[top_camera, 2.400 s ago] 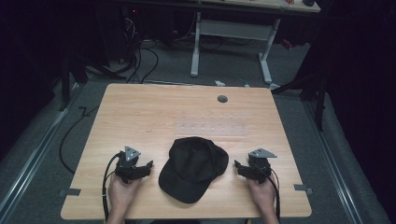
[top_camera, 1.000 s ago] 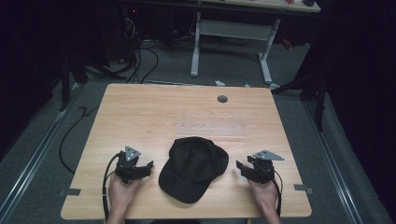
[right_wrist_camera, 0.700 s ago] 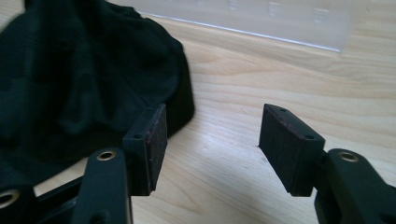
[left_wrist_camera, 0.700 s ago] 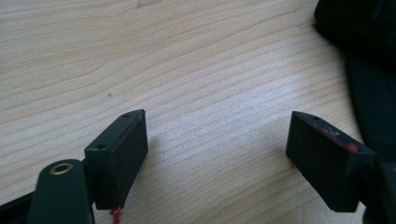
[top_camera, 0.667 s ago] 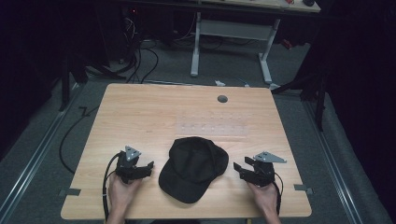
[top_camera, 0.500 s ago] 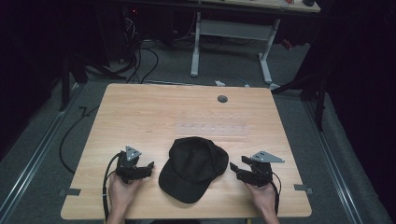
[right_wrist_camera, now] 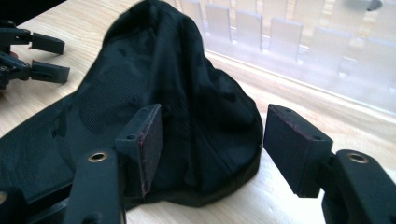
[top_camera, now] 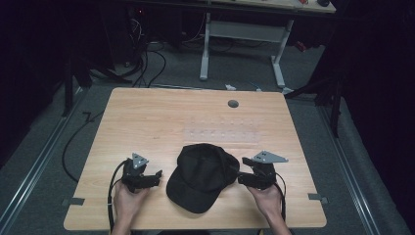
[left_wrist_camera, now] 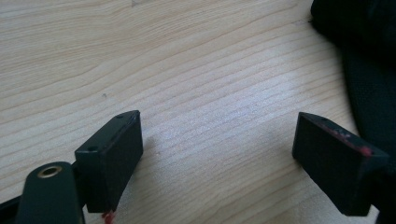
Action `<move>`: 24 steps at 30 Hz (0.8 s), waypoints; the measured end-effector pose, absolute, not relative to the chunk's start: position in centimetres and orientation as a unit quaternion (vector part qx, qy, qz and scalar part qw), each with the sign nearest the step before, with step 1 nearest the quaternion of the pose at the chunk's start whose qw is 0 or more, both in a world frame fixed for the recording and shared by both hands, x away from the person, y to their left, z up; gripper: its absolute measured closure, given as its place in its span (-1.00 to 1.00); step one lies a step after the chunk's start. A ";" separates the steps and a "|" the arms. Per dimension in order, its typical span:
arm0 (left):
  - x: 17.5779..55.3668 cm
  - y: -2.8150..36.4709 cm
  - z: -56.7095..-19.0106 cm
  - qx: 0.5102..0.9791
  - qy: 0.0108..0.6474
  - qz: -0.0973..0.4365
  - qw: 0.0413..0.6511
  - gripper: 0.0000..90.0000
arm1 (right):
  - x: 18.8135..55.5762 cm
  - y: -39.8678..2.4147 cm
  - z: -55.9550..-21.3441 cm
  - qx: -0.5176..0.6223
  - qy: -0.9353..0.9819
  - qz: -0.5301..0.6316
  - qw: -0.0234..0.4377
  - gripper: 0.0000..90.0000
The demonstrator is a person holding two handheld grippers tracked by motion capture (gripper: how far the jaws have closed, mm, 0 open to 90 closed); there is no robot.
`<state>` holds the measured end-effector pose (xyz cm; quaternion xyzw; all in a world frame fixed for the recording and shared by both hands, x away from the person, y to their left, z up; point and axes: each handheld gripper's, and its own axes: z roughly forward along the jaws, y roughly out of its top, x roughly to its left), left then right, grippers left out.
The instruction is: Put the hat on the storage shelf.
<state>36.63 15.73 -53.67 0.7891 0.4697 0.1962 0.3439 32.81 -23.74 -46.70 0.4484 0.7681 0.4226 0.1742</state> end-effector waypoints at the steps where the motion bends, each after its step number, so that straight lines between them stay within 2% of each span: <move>1: 36.6 15.7 -53.7 0.789 0.470 0.196 0.344 -0.64 | 32.8 -23.7 -46.7 0.448 0.768 0.423 0.174 -0.16; 15: 36.6 15.7 -53.7 0.789 0.470 0.196 0.344 -0.64 | 34.9 -21.6 -45.3 0.431 0.783 0.413 0.175 -0.17; 24: 36.6 15.7 -53.7 0.789 0.470 0.196 0.344 -0.64 | 36.4 -20.3 -45.4 0.429 0.790 0.407 0.159 -0.19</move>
